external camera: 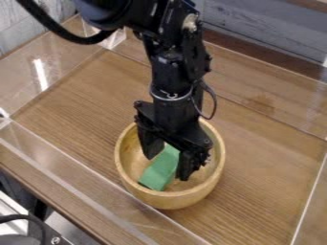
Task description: Remove the green block from inside the brown bowl and put it on the table
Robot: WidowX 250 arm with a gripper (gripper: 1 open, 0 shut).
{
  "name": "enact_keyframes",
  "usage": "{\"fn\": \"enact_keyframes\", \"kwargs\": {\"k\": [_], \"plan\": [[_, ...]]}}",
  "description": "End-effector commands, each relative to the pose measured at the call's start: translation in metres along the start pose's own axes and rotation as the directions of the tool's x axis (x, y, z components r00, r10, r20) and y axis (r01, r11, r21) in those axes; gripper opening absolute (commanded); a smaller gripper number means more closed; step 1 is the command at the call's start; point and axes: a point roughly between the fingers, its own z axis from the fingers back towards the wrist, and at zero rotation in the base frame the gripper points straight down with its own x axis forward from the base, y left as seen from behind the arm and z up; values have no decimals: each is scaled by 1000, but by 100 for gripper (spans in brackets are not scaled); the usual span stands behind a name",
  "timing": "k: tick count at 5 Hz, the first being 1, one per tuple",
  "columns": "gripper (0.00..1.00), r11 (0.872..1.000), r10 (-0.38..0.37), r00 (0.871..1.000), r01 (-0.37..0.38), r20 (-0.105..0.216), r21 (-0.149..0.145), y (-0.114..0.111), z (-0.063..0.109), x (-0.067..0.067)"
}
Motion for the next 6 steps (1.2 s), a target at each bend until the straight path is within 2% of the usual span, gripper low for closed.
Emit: {"fn": "enact_keyframes", "kwargs": {"k": [1, 6], "plan": [[100, 1000, -12, 999, 12, 38, -4, -1, 4, 5], [100, 999, -19, 999, 21, 49, -29, 4, -14, 8]]}}
